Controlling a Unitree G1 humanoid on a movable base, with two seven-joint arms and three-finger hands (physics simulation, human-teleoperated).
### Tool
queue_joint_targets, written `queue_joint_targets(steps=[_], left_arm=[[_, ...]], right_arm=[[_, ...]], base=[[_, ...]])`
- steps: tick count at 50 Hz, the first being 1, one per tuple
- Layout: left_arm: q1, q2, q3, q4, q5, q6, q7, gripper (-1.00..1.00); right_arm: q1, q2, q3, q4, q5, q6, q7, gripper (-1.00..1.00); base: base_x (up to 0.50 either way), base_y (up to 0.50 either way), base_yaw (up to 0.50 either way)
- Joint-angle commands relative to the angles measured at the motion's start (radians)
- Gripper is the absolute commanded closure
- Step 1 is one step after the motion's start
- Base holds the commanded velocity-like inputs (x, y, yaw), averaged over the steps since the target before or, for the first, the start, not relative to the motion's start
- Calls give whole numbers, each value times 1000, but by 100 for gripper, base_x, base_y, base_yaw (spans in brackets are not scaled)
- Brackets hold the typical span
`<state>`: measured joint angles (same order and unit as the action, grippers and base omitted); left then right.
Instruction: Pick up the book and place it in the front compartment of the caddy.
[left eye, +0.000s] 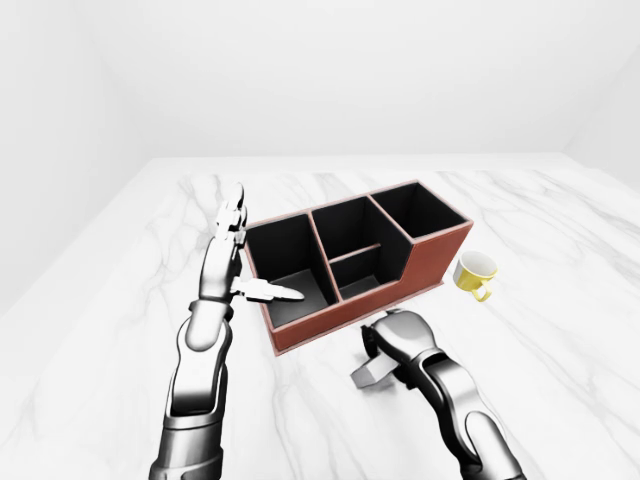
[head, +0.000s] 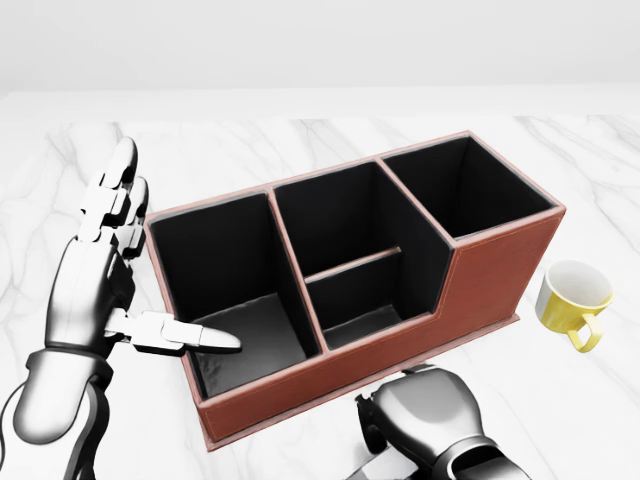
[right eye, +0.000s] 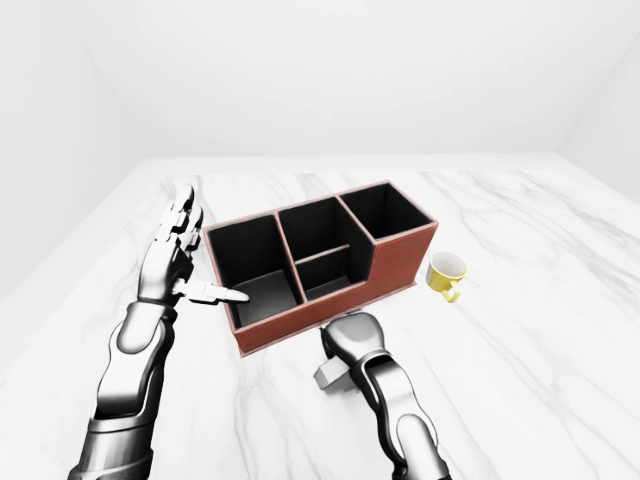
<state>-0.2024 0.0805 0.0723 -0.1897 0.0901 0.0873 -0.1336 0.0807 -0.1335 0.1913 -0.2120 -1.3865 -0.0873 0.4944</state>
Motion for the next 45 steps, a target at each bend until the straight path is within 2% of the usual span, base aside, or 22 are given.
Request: queue_joint_targets(steps=[1, 10, 16, 28, 39, 45], left_arm=[[6, -1, -1, -13, 2, 0, -1, -100], [8, -2, -1, -11, 0, 0, 0, -100], [9, -3, -1, -16, -1, 0, 0, -100], [-4, -4, -4, 4, 0, 0, 4, -100], [-16, -3, -7, 7, 1, 0, 2, -100], [-15, -4, -7, 3, 0, 0, 1, -100]], right_arm=[[49, -1, -11, 41, -8, 0, 48, 100], [26, 0, -15, 55, 13, 0, 16, 100], [23, -2, -34, 15, 31, 0, 45, 100], [37, -4, -112, -203, 116, 0, 204, 100], [-1, 19, -190, -466, 258, 0, 204, 100], [-24, 21, -206, -516, 287, 0, 204, 100]], base=[[0, 0, 0], [0, 0, 0], [0, 0, 0], [0, 0, 0], [0, 0, 0], [0, 0, 0]])
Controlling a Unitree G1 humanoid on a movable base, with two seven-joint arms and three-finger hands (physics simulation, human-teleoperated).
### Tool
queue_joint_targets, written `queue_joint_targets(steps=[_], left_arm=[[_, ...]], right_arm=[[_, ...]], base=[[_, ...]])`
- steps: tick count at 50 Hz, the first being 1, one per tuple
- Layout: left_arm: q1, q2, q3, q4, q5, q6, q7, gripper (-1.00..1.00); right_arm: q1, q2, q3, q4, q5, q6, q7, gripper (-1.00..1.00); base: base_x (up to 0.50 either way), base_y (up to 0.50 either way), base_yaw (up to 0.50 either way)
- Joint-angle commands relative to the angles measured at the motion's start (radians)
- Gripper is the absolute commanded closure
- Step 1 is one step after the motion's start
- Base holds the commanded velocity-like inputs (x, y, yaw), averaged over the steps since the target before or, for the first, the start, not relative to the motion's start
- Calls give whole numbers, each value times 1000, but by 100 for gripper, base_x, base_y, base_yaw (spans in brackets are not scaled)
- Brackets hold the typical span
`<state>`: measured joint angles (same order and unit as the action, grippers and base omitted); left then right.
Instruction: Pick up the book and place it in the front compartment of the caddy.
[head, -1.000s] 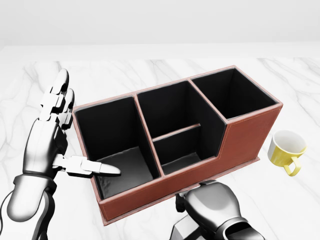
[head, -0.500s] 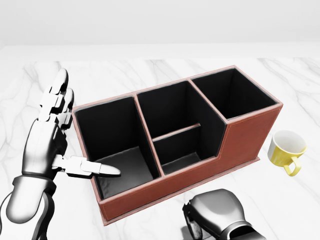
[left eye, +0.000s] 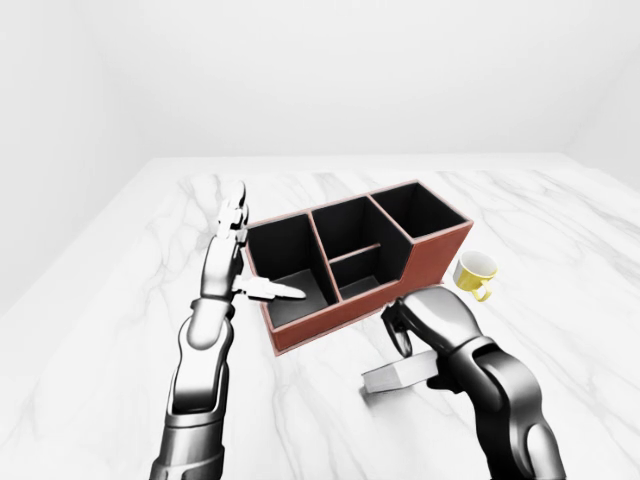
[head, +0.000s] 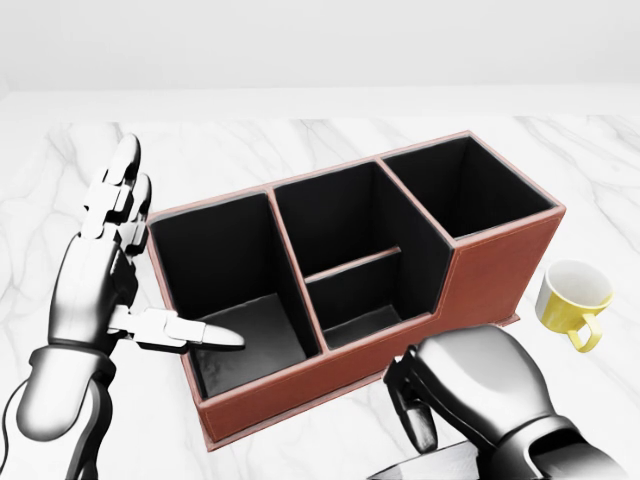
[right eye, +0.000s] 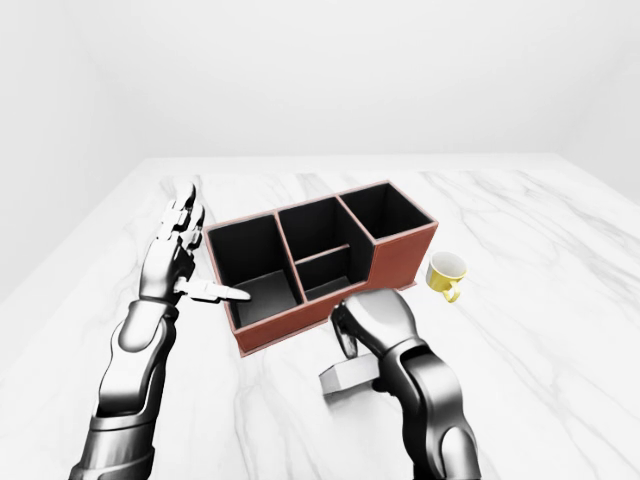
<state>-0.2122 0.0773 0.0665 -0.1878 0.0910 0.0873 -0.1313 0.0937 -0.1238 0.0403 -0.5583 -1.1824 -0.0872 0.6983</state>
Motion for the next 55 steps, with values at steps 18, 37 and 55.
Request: queue_joint_targets(steps=[18, 37, 55], left_arm=[[-10, 1, 0, 17, -6, 0, 2, -100], [-11, 2, 2, 9, -9, 0, 0, -100], [-7, 3, 4, 7, -12, 0, 1, -100]], right_arm=[[-187, 9, -70, -305, 153, 0, 0, 100], [-342, 4, -61, -364, 142, 0, 0, 100], [-513, 3, -49, -206, 24, 0, 0, 100]], base=[[0, 0, 0], [0, 0, 0], [0, 0, 0]])
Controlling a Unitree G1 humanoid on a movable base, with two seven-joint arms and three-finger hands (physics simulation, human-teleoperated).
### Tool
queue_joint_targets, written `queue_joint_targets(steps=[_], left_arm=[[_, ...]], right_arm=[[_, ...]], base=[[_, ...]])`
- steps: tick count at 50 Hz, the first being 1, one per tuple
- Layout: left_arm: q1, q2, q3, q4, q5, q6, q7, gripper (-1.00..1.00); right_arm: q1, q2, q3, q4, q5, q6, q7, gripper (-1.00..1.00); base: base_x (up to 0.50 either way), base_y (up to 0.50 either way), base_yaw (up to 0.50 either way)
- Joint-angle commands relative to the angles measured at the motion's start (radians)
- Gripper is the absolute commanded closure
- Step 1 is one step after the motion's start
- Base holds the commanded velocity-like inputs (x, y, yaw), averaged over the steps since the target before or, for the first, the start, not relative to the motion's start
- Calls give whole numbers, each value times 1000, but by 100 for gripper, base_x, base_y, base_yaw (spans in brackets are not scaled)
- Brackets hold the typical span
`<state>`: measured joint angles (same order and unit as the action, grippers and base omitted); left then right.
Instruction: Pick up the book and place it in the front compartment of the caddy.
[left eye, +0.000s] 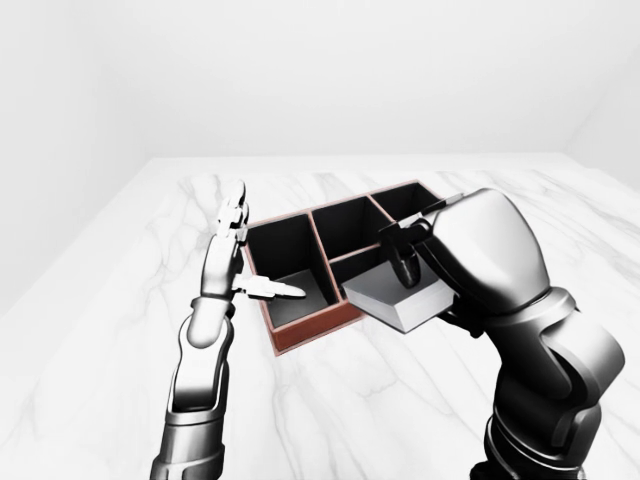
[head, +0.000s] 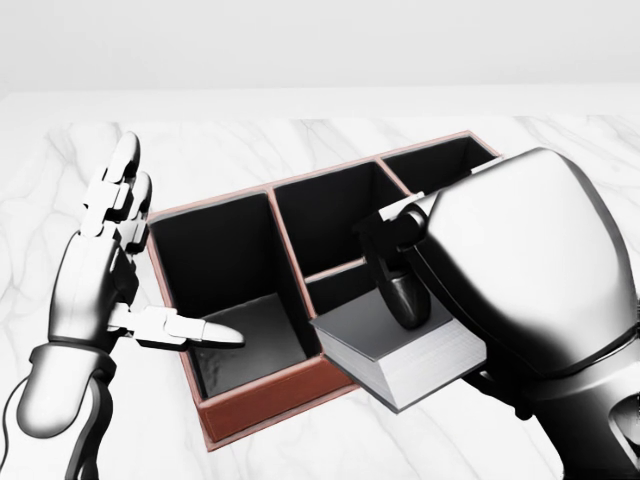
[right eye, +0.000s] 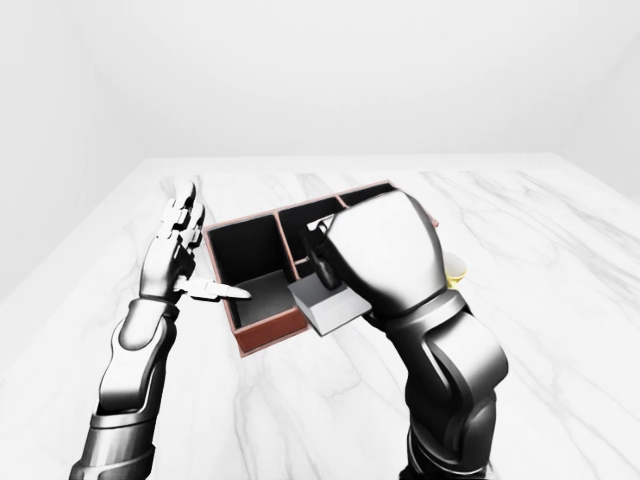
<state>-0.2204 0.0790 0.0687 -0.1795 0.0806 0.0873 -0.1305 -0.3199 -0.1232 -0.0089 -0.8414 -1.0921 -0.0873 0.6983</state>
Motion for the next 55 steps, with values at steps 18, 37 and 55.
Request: queue_joint_targets(steps=[18, 37, 55], left_arm=[[6, 3, 7, 20, -11, 0, 2, -100], [11, -1, 5, 40, -22, 0, 6, -100], [14, 2, 12, 53, -38, 0, 6, -100]], right_arm=[[-298, 26, 33, 291, -93, 0, 0, 100], [-608, -40, 2, 602, -36, 10, 0, 100], [-823, -102, -7, 1010, 35, 36, -170, 100]], base=[[0, 0, 0], [0, 0, 0], [0, 0, 0]])
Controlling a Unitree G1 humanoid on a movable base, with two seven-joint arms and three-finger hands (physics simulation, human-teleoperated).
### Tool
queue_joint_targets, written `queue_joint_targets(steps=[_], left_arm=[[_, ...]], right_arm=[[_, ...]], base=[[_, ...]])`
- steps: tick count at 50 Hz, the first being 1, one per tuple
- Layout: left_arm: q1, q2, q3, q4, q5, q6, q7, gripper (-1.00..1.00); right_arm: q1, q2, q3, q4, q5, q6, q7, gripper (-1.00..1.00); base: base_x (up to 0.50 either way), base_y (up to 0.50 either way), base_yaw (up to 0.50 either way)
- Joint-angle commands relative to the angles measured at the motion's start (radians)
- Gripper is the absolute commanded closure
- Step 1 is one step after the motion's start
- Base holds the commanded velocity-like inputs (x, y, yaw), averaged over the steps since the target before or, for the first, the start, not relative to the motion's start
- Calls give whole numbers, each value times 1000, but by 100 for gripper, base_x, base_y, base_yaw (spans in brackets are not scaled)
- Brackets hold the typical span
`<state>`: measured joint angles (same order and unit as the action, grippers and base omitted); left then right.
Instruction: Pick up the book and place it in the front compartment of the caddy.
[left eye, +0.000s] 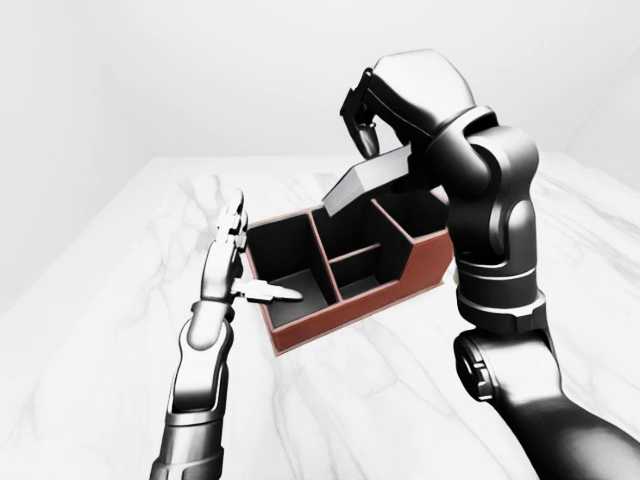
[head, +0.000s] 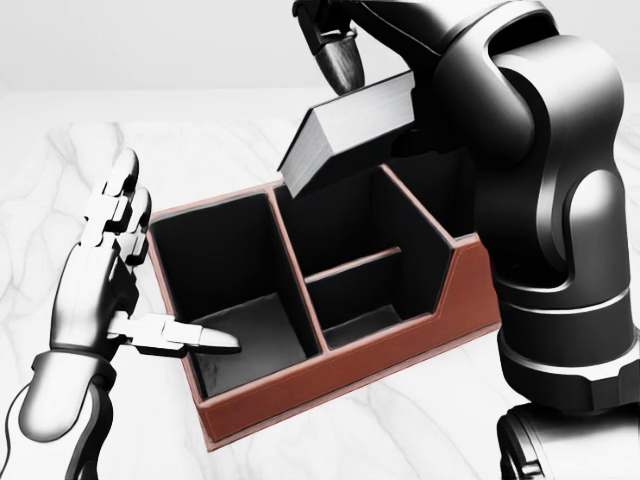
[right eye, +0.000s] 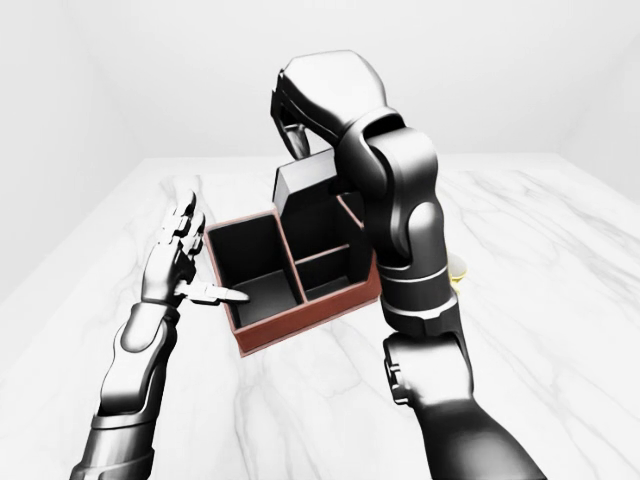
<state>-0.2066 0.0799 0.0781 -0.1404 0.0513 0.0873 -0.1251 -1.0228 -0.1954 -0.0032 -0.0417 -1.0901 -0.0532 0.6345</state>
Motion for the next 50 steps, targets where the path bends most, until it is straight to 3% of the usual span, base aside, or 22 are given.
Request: queue_joint_targets(steps=[1, 8, 27, 50], left_arm=[[0, 1, 3, 14, -9, 0, 1, -100], [-2, 6, 12, 35, -19, 0, 2, -100], [-10, 8, 15, 91, -36, 0, 7, -100], [-10, 14, 20, 107, -46, 0, 12, -100]], right_arm=[[-121, -30, -12, 212, 34, 2, -108, 100], [-106, -31, 0, 337, 24, -34, -217, 100], [-164, -13, 26, 620, -18, -34, -433, 100], [-101, 15, 44, 632, -66, -34, -434, 100]], base=[[0, 0, 0], [0, 0, 0], [0, 0, 0], [0, 0, 0]])
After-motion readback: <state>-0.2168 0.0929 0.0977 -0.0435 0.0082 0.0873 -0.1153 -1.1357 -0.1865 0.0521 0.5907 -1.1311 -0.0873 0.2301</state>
